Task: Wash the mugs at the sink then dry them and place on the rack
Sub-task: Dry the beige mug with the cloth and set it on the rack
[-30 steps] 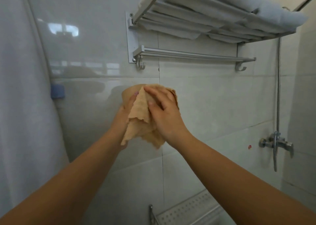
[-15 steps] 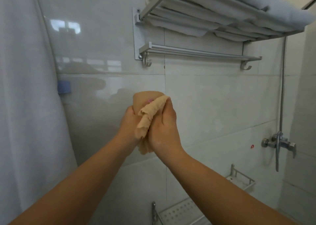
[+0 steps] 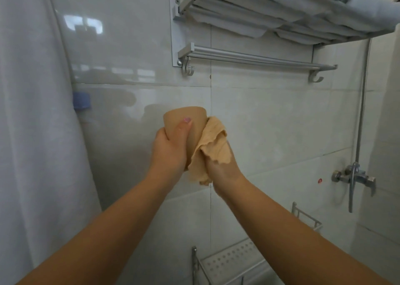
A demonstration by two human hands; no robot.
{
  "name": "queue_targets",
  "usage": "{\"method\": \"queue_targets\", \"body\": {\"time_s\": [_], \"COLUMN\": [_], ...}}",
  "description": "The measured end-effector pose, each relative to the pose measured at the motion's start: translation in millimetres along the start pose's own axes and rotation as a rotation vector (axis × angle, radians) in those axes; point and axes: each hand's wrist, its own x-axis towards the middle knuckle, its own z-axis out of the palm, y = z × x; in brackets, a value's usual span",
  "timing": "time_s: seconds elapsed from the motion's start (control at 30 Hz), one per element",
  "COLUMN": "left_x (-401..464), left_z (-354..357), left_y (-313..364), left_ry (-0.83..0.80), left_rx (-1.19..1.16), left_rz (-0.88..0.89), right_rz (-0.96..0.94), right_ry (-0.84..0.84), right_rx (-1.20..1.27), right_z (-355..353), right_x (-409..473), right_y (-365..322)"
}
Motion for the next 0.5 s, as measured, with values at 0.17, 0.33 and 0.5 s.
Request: {"method": "queue_targets", "body": {"time_s": [0.17, 0.33, 0.5], "left_x": [7.9, 3.4, 1.5], "left_z": [-1.9, -1.1, 3.2], "left_y": [2.6, -7.1, -2.2], "left_ry": [-0.052, -0.181, -0.169], "left_rx": [-0.012, 0.058, 0.058], "left_rz": [-0.038, -0.021, -0.002], "right_rz": [-0.183, -0.064, 0.134], "right_ry": [-0.014, 0.027, 0.007], "right_rx": [-0.185, -0.126, 0.146], "right_z": [7.6, -8.1, -10.0], "right_x": [-21.0, 13.7, 12.0], "right_y": [5.8, -19.3, -18.9]}}
